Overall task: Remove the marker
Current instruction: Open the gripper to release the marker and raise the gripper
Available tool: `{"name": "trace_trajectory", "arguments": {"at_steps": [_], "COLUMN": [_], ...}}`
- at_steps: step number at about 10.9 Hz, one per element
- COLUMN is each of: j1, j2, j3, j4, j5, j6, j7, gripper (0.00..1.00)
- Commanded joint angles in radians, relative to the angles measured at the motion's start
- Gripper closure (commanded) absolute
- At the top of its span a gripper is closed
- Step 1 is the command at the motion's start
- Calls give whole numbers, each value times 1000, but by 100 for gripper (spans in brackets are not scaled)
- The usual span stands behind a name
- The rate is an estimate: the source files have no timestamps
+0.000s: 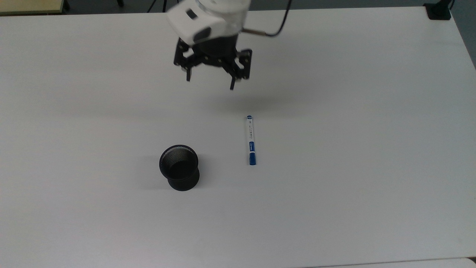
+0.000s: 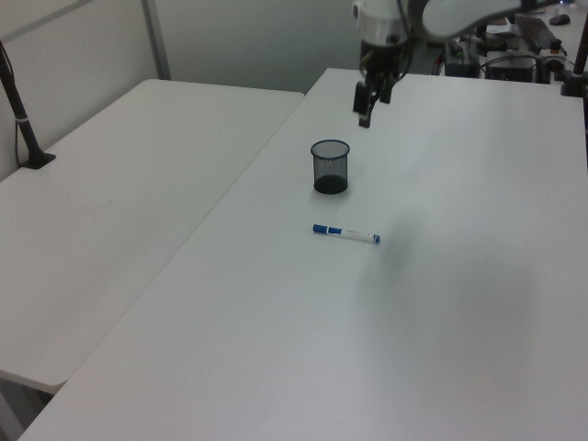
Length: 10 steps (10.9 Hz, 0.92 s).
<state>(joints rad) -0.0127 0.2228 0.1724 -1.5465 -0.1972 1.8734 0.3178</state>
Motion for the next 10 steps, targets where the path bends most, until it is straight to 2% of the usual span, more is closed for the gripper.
{"name": "trace_trajectory", "arguments": {"at_steps": [1, 3, 10], "j1": [-46, -47, -46], "j2": [-205, -261, -257], "j3": [-62, -103, -105], "j4": [-132, -129, -119], "j5": [171, 231, 223], "j6": [-100, -208, -235], "j7": [-211, -266, -255], "gripper": [0, 0, 0]}}
